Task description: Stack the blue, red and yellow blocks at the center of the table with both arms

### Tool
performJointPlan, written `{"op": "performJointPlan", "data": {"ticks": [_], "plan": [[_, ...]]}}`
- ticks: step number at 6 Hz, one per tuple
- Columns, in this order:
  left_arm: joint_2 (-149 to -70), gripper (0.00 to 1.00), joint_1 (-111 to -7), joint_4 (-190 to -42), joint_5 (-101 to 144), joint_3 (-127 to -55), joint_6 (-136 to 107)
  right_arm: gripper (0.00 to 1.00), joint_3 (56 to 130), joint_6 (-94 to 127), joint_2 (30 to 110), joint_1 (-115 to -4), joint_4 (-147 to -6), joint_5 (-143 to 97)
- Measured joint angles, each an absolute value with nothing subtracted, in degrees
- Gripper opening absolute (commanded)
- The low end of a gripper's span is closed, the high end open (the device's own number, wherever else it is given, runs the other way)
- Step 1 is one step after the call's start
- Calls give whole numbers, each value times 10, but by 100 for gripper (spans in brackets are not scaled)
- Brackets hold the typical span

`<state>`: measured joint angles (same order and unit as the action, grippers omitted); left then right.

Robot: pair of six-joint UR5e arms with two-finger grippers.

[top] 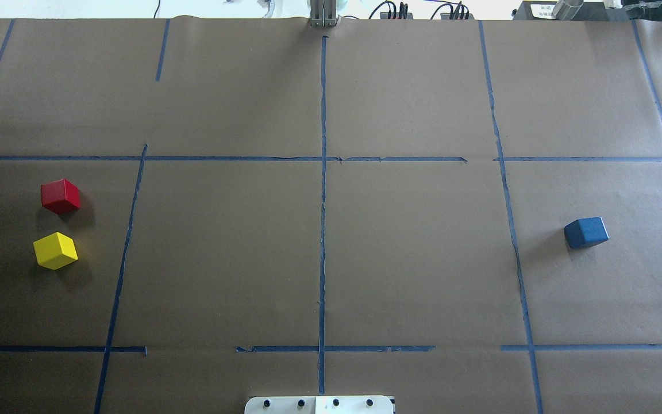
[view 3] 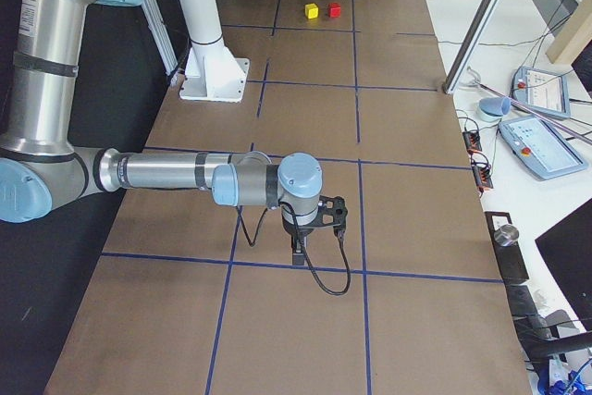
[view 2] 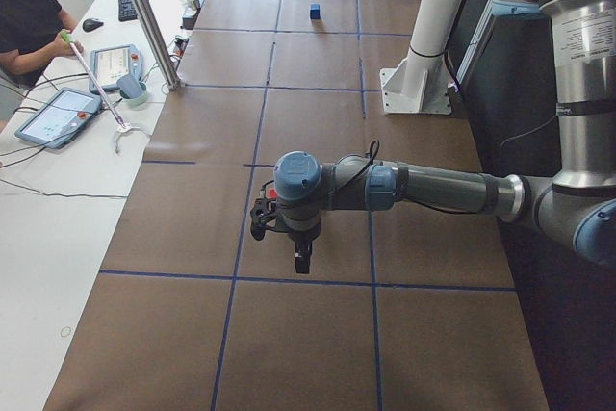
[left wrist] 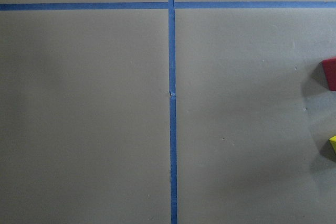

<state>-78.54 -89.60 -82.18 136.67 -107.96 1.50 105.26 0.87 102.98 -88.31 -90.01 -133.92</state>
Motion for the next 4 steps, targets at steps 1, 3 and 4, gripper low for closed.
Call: {"op": "performJointPlan", "data": {"ticks": [1, 3, 4], "plan": [[-786, 100, -891, -822, 1366, -1080, 15, 100, 1053, 8, 1032, -883, -899, -1342], [-782, 100, -881, -826, 1366, -1080, 17, 100, 1054, 9, 1036, -883, -893, -1349], [-782, 100, -880, -827, 1366, -1080, 17, 100, 1054, 10, 1036, -883, -886, -1349]]}}
